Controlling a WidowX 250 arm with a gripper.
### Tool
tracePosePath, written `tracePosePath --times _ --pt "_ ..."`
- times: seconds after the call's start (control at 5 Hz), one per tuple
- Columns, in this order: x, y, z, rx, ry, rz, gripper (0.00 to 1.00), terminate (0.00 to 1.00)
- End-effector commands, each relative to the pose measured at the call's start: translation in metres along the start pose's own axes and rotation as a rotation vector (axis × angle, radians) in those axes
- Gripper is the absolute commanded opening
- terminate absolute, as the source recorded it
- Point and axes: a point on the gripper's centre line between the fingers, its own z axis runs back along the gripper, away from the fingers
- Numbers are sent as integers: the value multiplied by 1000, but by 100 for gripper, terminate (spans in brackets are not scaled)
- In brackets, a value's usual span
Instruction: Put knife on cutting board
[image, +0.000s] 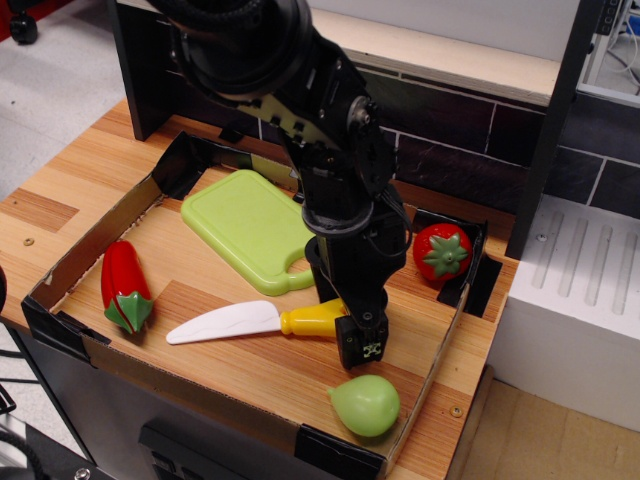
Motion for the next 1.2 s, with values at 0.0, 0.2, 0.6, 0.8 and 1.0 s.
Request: tracePosePath --times 0.0,0.2,0.6,0.8,1.0 --pt "-8 -3 2 14 -2 41 0 0" --pt "-4 1 6 40 24 43 0 0" --pt "13 7 15 41 19 42 0 0" --pt "24 13 21 48 -3 42 0 0" --pt "33 24 29 45 -28 39 0 0"
